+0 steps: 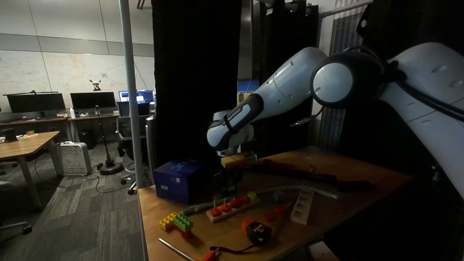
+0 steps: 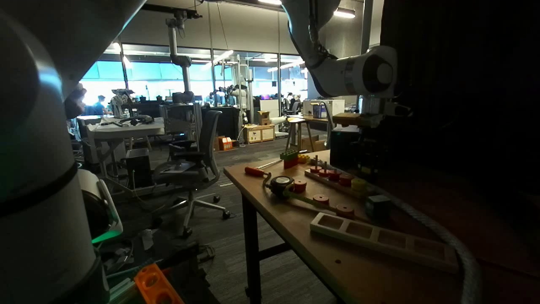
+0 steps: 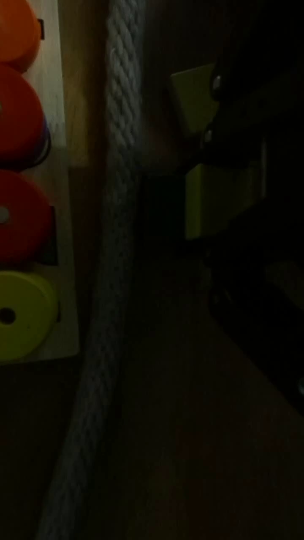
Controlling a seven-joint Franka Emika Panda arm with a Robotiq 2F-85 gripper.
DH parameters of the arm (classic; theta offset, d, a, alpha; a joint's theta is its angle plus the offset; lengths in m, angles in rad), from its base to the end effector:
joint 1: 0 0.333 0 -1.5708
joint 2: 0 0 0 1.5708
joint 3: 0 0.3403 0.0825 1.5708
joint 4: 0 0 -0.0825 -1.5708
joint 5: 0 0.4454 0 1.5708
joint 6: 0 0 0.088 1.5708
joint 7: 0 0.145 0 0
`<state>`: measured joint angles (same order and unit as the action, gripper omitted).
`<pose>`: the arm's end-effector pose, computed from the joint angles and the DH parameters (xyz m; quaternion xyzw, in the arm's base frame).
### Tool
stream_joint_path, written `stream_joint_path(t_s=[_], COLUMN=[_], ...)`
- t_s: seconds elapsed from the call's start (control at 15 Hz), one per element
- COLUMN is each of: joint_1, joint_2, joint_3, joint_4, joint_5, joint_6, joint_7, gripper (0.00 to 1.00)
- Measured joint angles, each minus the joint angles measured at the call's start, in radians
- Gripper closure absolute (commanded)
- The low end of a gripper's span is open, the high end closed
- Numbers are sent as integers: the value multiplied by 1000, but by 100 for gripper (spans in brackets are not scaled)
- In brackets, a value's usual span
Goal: Stack two green square blocks and the yellow square block together respectively
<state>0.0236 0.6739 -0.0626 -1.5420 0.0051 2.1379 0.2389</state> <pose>0.7585 -0.0242 0.1949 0.9901 -0.1338 -0.0364 0.0214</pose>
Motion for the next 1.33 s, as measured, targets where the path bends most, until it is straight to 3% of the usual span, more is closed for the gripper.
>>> stream_joint_path(t_s=[0.67, 1.33], joint_1=[7, 0], joint_2=[-94, -367], joint_3=[-18, -63], joint_4=[-13, -269], joint_5=[-22, -70], joint_6=[-31, -32], joint_7=[56, 110], gripper=[78, 78])
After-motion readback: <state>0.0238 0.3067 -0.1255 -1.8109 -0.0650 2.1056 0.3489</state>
